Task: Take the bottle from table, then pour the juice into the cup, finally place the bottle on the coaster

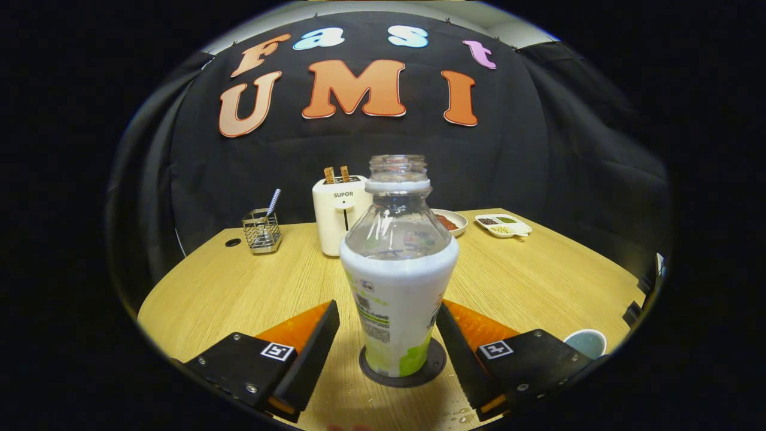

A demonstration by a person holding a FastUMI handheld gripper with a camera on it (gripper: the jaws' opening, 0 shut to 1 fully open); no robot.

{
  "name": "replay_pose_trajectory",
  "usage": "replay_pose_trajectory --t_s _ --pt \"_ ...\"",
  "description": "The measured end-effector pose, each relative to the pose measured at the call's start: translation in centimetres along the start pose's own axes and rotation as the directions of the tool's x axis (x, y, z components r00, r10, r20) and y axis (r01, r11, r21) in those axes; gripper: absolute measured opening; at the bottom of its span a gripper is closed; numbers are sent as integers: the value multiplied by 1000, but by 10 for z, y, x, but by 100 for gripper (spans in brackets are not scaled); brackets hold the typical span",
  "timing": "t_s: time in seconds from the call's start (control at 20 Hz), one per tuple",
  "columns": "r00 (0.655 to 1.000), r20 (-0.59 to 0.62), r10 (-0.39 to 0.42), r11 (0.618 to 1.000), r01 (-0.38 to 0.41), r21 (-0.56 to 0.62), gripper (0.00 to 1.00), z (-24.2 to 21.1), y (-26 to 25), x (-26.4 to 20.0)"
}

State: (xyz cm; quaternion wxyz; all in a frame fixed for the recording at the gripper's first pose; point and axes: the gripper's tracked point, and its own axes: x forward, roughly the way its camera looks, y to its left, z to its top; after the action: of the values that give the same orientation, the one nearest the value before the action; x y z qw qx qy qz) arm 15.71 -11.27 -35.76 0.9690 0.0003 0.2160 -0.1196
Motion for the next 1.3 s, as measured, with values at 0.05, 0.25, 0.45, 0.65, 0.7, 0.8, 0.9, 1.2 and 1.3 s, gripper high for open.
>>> replay_pose_trajectory --t_s 0.05,0.25,0.45,0.65,0.7,0.8,0.9,1.2,1.3 --pt "1000 11 -5 1000 5 3 97 5 0 -7" --pt "998 68 -9 1000 7 23 97 35 5 -43" --pt "996 89 8 1000 -8 -1 97 65 25 -92" --pt "993 106 48 998 -42 -54 97 101 63 -146" --pt "994 91 62 996 -56 -68 97 106 73 -157" --pt "989 113 93 992 -82 -97 97 128 95 -182" --pt "978 156 139 986 -123 -110 97 144 117 -205" --pt "942 232 240 971 -235 -49 97 159 136 -243" --pt "936 261 237 970 -245 -4 97 164 129 -247"
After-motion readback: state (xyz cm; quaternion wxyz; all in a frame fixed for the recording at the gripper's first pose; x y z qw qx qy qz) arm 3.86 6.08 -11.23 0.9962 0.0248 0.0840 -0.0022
